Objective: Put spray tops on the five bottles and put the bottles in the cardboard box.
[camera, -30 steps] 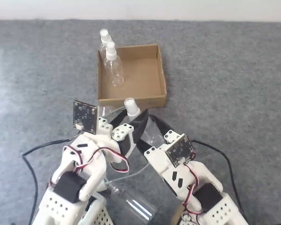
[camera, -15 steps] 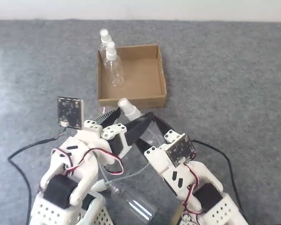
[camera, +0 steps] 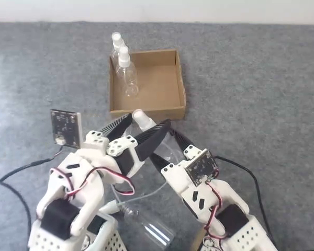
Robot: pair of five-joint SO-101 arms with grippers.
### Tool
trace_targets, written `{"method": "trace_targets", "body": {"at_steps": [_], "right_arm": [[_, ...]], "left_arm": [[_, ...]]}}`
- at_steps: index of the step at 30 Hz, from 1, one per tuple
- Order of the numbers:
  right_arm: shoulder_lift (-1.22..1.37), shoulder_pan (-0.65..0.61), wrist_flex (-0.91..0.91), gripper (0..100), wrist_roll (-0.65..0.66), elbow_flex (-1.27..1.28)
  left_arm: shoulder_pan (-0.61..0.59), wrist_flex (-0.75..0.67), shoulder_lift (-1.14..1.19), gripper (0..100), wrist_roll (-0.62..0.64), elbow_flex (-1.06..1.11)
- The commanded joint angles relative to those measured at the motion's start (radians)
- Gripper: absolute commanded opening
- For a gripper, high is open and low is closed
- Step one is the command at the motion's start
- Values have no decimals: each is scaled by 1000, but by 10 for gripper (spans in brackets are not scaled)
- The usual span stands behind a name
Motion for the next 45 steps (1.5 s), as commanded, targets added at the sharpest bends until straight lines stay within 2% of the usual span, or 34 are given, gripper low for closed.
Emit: {"method": "trace_targets", "body": {"at_steps": [1,10,14,18,27,30,39,45], "right_arm": [[-7,7,-18,8,-6,21],[-7,7,-16,9,-6,21],[-10,7,-15,9,-6,21],[-16,5,-24,9,-9,21],[-16,5,-61,9,-9,21],[-16,5,-61,9,-8,21],[-16,5,-51,9,-6,21],[-10,5,-50,9,-6,21]], "left_arm": [[-29,5,-18,319,18,-74],[-242,-3,-18,319,23,-76],[-334,-3,-18,319,78,-61],[-379,-31,-18,319,77,-5],[-370,-227,-18,319,75,168],[-364,-232,-17,319,43,174],[-175,-170,-17,319,-40,183],[-173,-167,-17,319,-40,180]]}}
